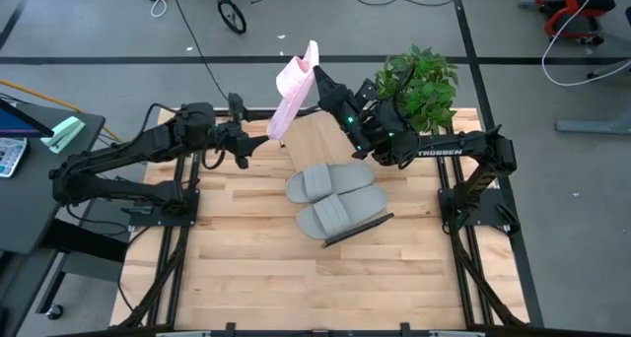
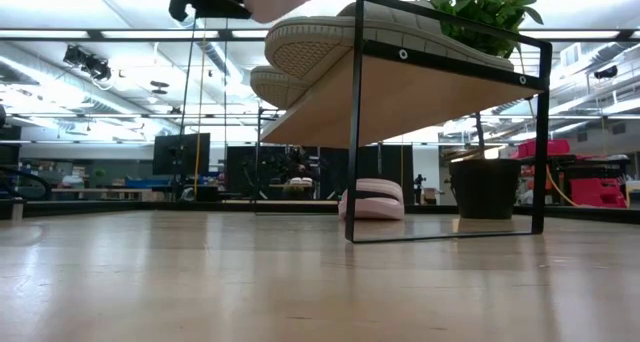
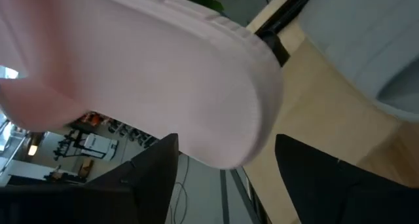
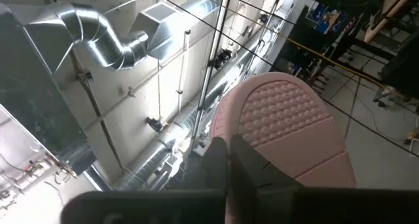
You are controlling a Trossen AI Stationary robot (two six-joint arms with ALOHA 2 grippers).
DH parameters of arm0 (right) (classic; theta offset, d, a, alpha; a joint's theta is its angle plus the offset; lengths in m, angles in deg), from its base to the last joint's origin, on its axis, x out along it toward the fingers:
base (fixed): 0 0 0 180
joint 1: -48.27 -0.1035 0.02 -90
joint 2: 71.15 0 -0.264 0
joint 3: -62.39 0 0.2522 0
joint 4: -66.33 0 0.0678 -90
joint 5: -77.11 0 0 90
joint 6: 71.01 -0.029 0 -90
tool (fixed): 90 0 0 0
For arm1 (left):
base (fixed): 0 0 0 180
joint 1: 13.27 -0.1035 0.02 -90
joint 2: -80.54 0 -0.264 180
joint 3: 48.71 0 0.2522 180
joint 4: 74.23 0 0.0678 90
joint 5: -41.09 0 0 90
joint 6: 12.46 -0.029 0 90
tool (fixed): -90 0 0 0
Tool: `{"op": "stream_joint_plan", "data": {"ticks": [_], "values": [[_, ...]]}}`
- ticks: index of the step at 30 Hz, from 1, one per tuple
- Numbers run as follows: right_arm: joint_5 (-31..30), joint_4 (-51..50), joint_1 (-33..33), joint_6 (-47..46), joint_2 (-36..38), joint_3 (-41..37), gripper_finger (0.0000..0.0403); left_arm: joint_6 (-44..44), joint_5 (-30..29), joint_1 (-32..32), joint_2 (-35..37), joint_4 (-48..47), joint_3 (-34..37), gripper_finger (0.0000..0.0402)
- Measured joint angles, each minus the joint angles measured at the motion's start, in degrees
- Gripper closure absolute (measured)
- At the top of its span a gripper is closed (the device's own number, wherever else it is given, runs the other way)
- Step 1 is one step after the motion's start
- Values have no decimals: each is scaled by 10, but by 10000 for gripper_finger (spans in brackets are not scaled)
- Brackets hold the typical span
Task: Pick and place slides into the shelf
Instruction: Put the top pink slipper on the shelf
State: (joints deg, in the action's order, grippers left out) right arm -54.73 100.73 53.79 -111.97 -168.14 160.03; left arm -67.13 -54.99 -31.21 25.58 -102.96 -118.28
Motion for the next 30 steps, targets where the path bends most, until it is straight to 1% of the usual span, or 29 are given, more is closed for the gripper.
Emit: {"op": "stream_joint_plan", "data": {"ticks": [3,9,18,22,28,30], "values": [[0,4,0,0,0,0,400,0,0,2,-5,11,0,146],[3,22,6,-5,0,0,400,3,24,2,-5,13,0,141],[4,28,9,-20,0,0,401,15,25,2,-6,64,0,146],[5,30,13,-30,0,0,401,15,48,6,-21,78,0,144],[7,36,12,-30,0,0,401,15,47,19,-53,90,0,144],[7,40,12,-30,0,0,401,15,37,22,-60,103,0,149]]}}
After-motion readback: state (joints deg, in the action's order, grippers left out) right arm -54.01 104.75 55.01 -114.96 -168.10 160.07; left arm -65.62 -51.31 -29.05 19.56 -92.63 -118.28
